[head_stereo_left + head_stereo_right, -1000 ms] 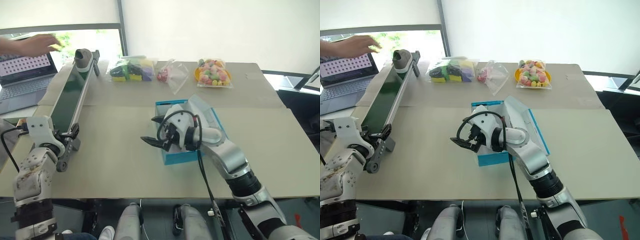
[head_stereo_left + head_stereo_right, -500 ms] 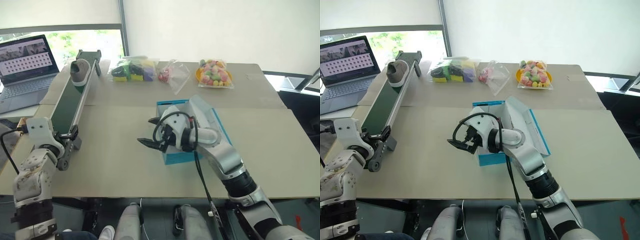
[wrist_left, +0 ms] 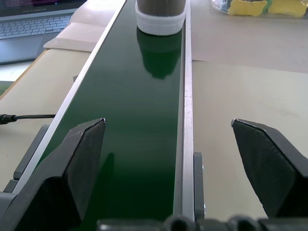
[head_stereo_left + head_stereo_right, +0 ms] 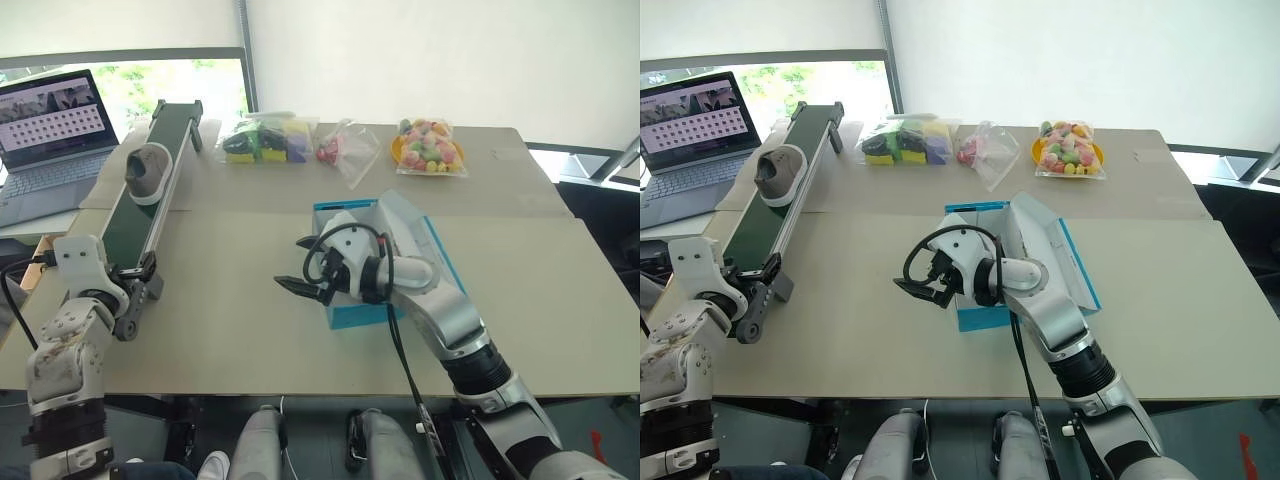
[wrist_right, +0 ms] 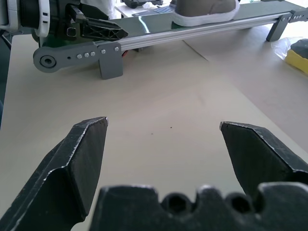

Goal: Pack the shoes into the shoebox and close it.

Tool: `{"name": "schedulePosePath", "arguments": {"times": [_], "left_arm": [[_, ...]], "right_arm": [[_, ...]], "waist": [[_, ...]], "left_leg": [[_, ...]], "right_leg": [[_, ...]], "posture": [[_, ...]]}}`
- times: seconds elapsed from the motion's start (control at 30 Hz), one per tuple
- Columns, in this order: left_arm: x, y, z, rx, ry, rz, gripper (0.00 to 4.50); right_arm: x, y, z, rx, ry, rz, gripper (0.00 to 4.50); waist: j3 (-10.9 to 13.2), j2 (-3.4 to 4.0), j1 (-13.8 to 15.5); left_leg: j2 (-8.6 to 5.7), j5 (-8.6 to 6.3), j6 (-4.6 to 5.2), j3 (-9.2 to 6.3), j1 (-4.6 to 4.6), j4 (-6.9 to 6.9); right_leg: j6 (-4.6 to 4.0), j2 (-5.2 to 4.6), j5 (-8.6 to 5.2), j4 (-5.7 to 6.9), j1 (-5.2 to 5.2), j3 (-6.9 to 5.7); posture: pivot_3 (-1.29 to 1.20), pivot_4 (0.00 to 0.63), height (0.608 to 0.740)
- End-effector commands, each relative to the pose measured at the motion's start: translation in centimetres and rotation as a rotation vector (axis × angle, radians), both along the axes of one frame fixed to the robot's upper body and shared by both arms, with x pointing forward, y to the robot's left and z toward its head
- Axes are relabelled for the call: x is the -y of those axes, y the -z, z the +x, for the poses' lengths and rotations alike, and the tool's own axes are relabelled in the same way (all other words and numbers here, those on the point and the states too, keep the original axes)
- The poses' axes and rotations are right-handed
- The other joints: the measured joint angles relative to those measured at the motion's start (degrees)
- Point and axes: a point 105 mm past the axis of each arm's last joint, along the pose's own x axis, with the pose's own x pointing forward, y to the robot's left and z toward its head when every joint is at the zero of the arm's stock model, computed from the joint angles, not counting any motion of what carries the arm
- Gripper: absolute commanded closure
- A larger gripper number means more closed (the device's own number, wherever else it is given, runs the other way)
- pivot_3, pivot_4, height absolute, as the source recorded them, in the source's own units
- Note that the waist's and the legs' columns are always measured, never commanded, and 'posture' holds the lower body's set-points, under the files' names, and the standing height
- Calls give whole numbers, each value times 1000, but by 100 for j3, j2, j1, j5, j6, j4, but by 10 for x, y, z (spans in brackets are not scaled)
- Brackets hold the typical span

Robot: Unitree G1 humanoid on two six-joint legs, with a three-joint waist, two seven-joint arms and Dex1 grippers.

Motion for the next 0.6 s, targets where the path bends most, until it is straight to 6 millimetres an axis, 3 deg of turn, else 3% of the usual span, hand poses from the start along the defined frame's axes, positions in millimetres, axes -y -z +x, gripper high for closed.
{"name": "schedulePosePath", "arguments": {"times": [0.03, 0.37, 0.6], "left_arm": [[-6, -8, -1, 25, -26, 24, 0], [-16, -5, 1, 16, -79, 47, 0], [-11, -2, 5, 14, -68, 40, 0]], "right_arm": [[0, -16, -3, 45, -5, 41, 73], [1, -18, -3, 45, 2, 47, 73], [2, -21, -3, 47, 10, 51, 73]], "waist": [[0, 0, 0], [-1, -1, 1], [-1, -2, 0]], "left_leg": [[0, 0, 0, 0, 0, 0], [0, 0, 0, 0, 0, 0], [0, 0, 0, 0, 0, 1]], "right_leg": [[0, 0, 0, 0, 0, 0], [0, 1, 1, 1, 0, 0], [0, 0, 1, 2, 1, 0]], "posture": [[0, 150, 681], [0, 150, 681], [0, 150, 681]]}}
